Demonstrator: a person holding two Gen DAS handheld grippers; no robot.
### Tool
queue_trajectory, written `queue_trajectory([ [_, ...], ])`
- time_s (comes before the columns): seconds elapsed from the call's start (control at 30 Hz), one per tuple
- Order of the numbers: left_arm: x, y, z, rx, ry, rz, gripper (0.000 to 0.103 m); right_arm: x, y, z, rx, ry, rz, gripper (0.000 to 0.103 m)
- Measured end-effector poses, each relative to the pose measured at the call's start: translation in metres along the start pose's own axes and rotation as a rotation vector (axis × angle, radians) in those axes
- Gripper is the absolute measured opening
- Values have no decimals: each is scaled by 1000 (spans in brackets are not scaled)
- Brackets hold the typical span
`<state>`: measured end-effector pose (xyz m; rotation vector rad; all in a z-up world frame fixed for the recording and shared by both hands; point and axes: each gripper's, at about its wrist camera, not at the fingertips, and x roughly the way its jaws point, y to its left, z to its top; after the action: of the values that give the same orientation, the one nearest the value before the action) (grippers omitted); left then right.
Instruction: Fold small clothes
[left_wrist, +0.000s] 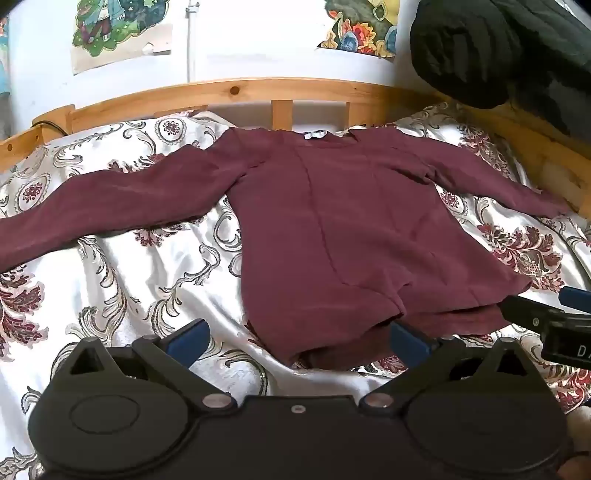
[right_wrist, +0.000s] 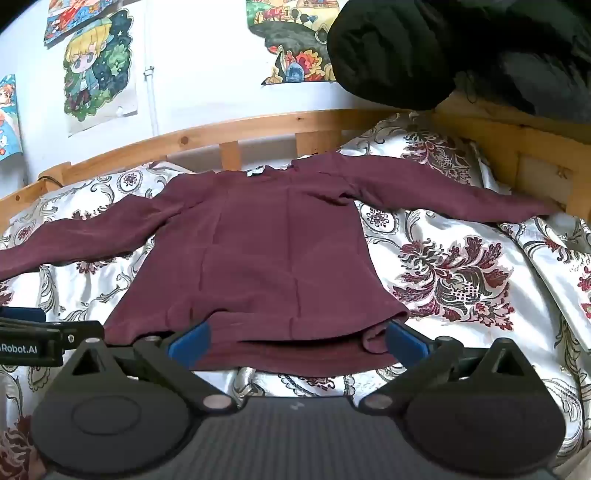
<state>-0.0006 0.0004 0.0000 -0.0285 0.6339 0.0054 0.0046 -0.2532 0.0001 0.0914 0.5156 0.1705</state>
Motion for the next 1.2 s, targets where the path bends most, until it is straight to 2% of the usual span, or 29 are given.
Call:
queue_trajectory([
  [1.2,1,1,-2,-7,16,1,102,3,-2,-3,28,15,0,103],
])
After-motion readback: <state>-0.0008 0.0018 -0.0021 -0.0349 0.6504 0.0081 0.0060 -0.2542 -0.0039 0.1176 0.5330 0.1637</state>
